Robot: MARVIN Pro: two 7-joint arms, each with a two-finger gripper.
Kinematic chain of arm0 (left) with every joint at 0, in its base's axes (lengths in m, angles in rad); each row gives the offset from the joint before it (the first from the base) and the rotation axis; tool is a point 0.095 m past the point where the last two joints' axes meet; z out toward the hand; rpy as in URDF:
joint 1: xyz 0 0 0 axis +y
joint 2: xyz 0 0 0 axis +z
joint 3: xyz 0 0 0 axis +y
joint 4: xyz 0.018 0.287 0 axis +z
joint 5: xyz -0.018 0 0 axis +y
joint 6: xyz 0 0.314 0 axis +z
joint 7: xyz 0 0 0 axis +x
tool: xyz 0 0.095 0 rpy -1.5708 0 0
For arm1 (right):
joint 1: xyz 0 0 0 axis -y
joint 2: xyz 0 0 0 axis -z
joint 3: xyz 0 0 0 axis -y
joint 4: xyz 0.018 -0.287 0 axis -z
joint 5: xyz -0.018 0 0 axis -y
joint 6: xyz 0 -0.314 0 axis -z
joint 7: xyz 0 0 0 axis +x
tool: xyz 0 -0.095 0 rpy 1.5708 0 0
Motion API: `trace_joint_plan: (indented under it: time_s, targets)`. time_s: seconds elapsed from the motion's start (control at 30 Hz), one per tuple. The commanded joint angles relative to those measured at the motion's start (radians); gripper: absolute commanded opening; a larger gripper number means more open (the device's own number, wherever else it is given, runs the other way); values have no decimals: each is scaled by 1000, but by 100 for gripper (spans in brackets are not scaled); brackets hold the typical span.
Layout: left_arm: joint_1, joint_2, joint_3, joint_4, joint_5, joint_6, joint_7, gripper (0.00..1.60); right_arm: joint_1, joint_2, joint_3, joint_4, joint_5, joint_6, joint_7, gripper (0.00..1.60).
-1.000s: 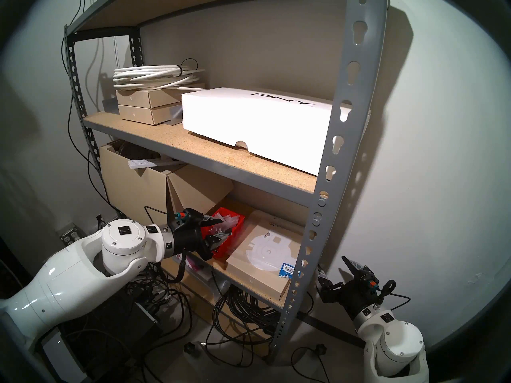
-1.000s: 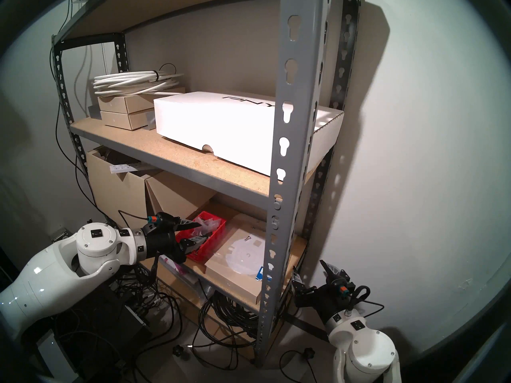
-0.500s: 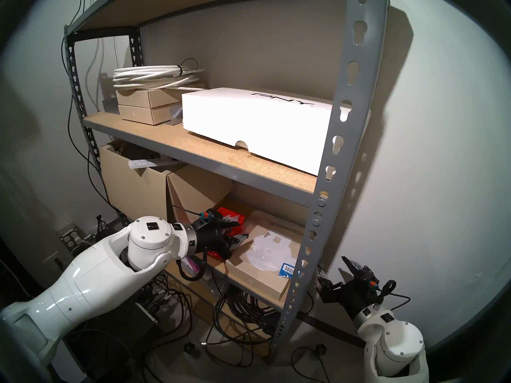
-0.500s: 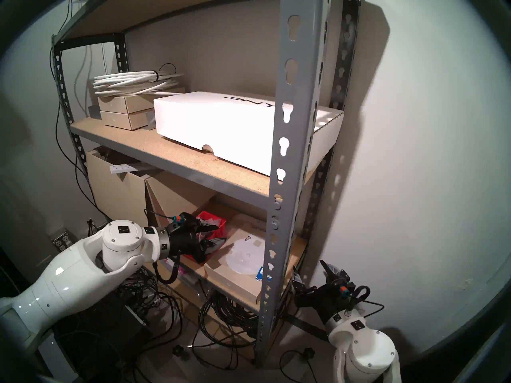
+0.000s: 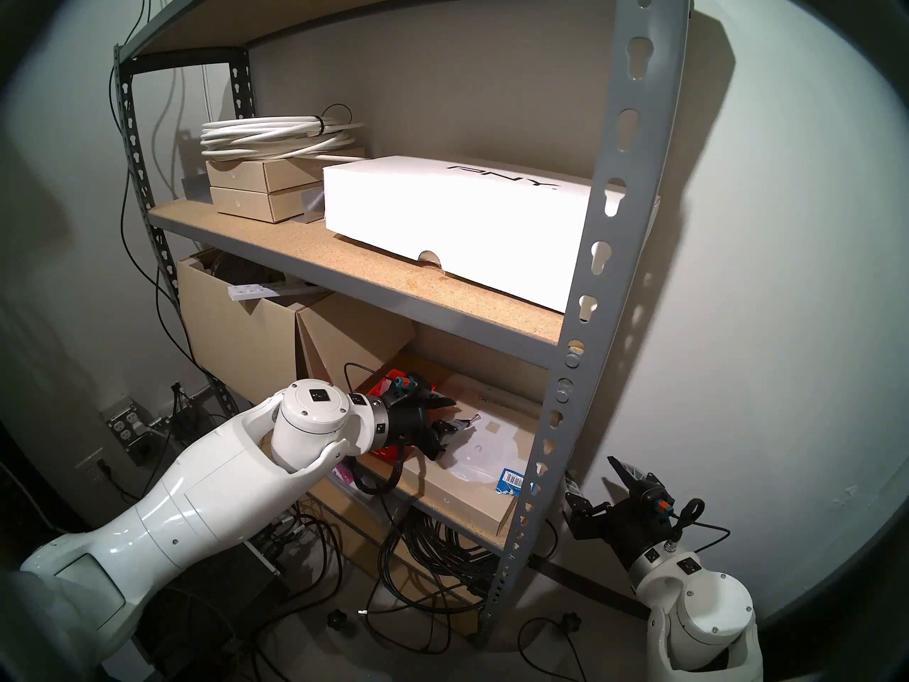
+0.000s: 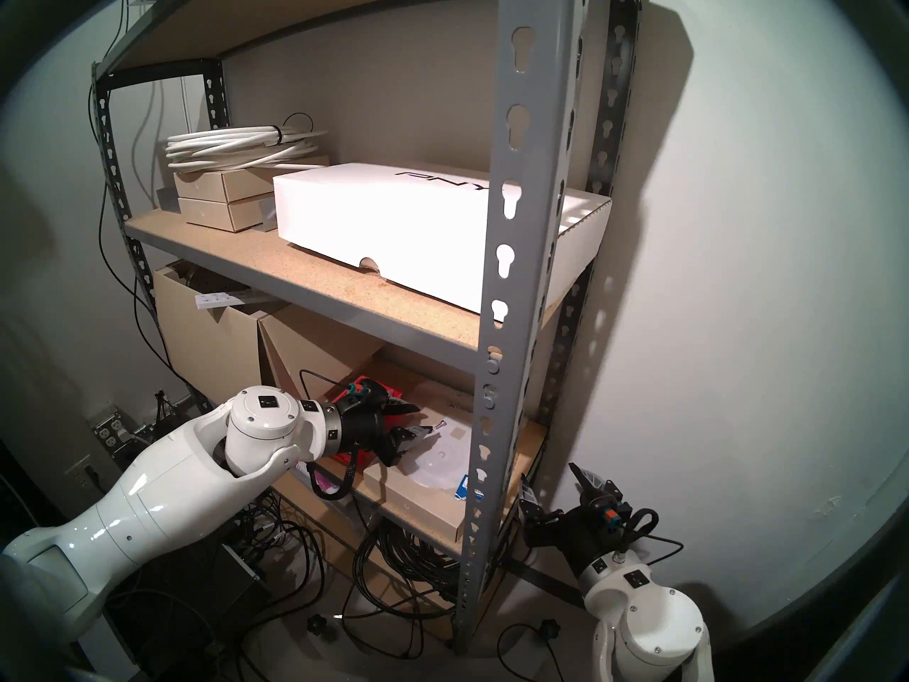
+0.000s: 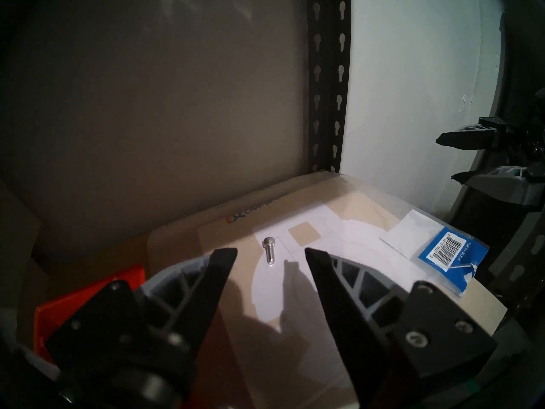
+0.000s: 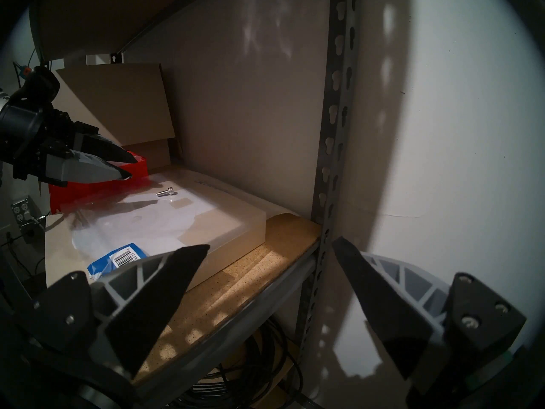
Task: Organize the rack shelf by putting things into a case
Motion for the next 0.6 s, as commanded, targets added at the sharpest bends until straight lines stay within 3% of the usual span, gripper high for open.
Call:
trace_joint_plan:
  time_s: [0.0,0.57]
  targets:
    - [-56,-52,4,6,18,0,8,110,5,0,0,-21,0,-8,-1,160]
    - [-80,-99,41,52,61,13,16,102,5,-1,0,-21,-1,-9,0,160]
